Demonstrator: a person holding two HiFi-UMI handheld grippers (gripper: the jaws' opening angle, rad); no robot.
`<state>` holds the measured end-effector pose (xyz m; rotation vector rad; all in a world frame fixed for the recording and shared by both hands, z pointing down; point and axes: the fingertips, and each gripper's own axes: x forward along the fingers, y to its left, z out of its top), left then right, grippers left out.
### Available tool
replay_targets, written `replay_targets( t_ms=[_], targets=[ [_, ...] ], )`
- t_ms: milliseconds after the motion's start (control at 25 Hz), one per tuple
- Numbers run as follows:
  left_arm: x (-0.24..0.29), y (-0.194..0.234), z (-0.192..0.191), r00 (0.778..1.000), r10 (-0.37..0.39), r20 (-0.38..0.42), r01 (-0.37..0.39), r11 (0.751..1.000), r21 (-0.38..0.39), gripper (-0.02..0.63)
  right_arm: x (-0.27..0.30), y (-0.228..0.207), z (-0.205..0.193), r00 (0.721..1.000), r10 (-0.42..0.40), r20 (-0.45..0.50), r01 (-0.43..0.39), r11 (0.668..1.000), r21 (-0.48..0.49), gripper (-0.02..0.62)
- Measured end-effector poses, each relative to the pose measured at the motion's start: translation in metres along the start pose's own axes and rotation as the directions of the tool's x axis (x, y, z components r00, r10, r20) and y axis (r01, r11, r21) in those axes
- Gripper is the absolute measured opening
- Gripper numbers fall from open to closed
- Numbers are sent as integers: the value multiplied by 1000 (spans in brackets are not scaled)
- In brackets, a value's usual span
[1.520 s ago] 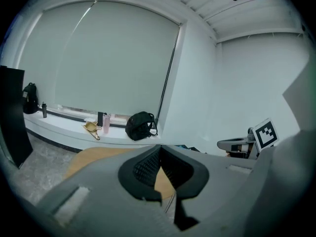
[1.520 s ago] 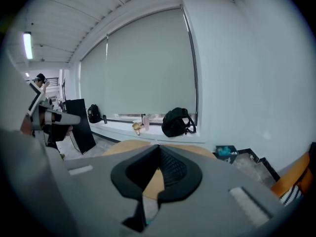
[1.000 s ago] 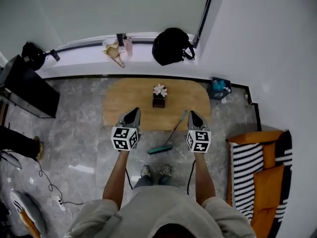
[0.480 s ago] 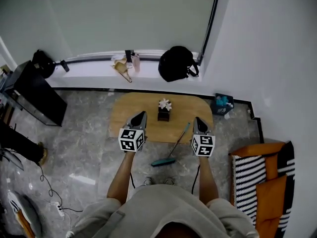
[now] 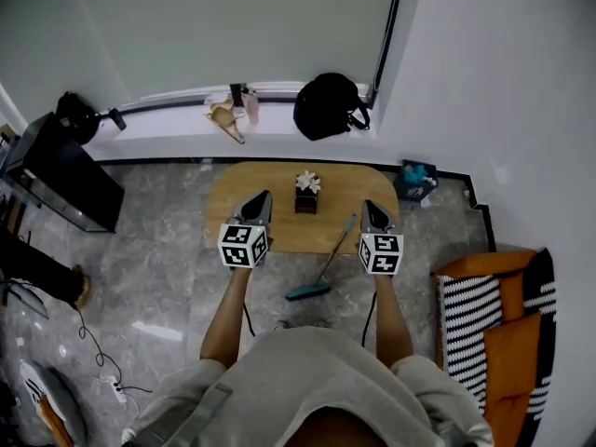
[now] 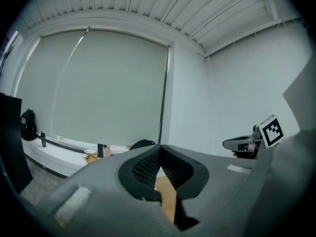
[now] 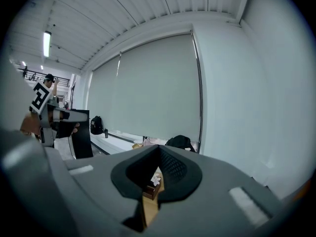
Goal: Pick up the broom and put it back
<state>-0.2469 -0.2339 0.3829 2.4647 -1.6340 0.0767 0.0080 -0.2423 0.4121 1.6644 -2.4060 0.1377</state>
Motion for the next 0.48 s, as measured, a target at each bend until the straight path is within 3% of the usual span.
replay_targets(
  t_ms=[480],
  targets=[
    [1, -1, 2, 1000, -13, 2, 12, 1000, 6, 3, 3, 6, -2, 1000, 2, -6, -2, 1000, -2, 0]
  ],
)
